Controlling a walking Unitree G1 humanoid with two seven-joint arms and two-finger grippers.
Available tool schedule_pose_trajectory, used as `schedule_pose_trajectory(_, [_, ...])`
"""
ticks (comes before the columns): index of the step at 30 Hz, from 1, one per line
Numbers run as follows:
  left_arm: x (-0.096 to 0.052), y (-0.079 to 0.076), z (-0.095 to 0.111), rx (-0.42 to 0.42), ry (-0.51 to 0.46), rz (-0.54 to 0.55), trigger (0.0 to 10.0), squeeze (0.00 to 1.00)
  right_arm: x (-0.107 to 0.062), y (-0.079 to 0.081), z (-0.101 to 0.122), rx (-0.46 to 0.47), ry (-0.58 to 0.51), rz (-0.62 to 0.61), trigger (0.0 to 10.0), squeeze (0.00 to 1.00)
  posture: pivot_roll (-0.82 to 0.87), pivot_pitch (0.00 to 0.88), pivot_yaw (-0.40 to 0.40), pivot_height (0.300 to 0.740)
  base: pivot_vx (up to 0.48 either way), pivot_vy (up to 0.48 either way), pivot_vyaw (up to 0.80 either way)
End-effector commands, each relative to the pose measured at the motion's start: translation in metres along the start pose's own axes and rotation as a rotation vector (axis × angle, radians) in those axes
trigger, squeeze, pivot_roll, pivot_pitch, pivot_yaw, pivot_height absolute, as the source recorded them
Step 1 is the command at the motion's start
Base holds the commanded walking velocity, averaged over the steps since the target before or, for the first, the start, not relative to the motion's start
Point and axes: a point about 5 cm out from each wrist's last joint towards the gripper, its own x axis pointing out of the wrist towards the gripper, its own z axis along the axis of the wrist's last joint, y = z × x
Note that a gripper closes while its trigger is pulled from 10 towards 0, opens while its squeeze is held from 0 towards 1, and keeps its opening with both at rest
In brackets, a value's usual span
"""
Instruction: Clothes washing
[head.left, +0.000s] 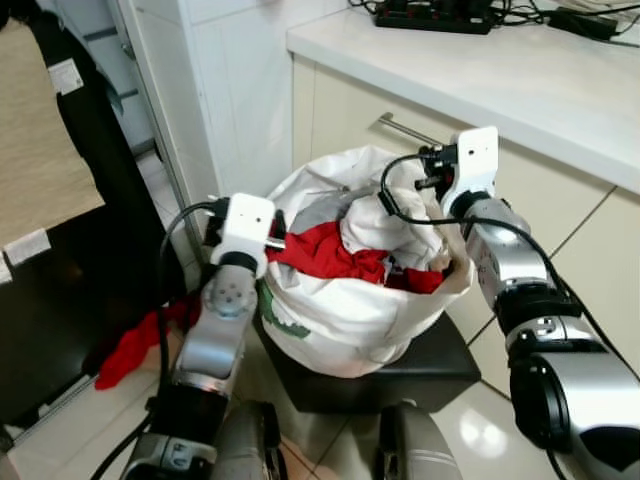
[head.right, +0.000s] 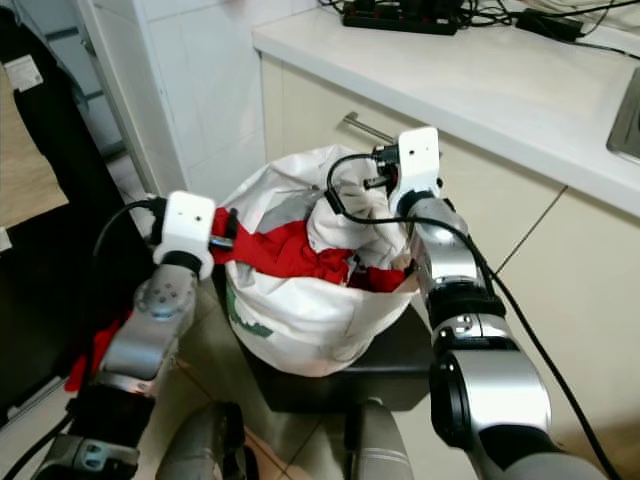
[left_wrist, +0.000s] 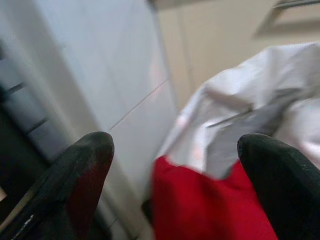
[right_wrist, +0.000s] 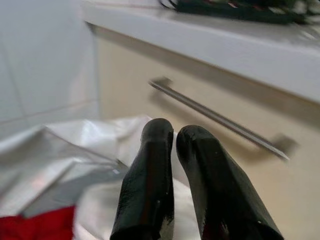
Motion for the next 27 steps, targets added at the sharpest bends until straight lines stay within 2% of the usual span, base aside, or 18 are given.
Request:
schedule_pose_trajectory(1, [0.003, 0.000, 0.008, -0.005, -0.044, -0.024, 10.0, 0.00, -0.002, -0.008, -0.001, -0.017, 0.017, -0.030, 10.0, 1.00, -0.12, 0.000, 0.036, 0.663, 0.000, 0.000, 0.00])
schedule_pose_trajectory(5, [0.003, 0.003, 0.008, -0.011, -0.058, -0.024, 10.0, 0.00, -0.007, -0.008, -0.009, -0.013, 0.026, -0.053, 10.0, 1.00, -0.12, 0.000, 0.040, 0.663, 0.000, 0.000, 0.00])
schedule_pose_trajectory(8, [0.002, 0.002, 0.006, -0.016, -0.053, -0.015, 10.0, 0.00, -0.008, -0.002, -0.014, -0.066, 0.034, -0.034, 10.0, 1.00, -0.12, 0.000, 0.038, 0.663, 0.000, 0.000, 0.00])
schedule_pose_trajectory(17, [0.001, 0.002, 0.006, -0.026, -0.059, 0.003, 10.0, 0.00, -0.004, 0.005, -0.011, -0.072, 0.029, -0.001, 10.0, 1.00, -0.11, 0.000, 0.029, 0.663, 0.000, 0.000, 0.00])
schedule_pose_trajectory(27, [-0.013, 0.007, -0.004, -0.014, -0.034, 0.009, 10.0, 0.00, -0.001, 0.010, -0.016, -0.088, 0.072, 0.018, 10.0, 1.00, -0.06, 0.000, 0.019, 0.663, 0.000, 0.000, 0.00])
